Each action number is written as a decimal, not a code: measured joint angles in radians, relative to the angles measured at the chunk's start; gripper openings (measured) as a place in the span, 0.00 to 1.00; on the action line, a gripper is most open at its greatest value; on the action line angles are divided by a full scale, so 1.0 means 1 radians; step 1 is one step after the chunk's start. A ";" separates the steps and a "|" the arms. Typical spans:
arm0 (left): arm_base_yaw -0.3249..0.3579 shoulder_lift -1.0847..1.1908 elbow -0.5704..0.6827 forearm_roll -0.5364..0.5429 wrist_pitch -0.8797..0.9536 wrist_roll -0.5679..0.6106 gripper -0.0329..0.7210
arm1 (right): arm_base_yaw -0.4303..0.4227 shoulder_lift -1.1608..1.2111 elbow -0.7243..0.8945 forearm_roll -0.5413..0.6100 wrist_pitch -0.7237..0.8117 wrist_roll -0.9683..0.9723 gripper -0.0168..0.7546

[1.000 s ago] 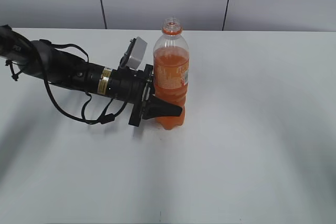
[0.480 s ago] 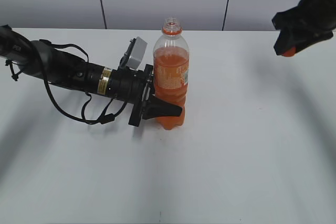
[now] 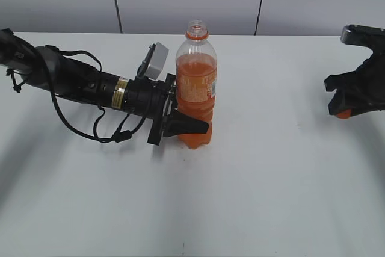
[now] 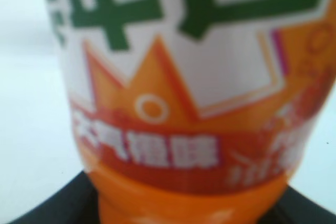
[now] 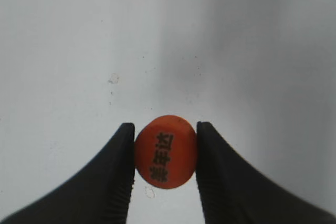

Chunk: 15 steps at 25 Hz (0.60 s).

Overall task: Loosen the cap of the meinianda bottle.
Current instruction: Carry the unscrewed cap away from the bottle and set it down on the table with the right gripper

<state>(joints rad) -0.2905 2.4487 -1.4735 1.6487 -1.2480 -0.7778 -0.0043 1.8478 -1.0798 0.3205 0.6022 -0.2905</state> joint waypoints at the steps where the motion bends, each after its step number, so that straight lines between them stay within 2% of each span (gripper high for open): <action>1: 0.000 0.000 0.000 0.000 0.000 0.000 0.57 | 0.000 0.000 0.019 0.017 -0.028 0.001 0.37; 7: 0.000 0.000 0.000 -0.001 0.000 0.000 0.57 | 0.000 -0.001 0.103 0.042 -0.123 0.002 0.37; 15: 0.000 0.000 0.000 -0.001 -0.001 0.000 0.57 | 0.000 0.058 0.133 0.080 -0.148 0.002 0.37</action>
<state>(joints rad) -0.2905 2.4487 -1.4735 1.6480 -1.2487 -0.7778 -0.0043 1.9054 -0.9464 0.4008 0.4545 -0.2887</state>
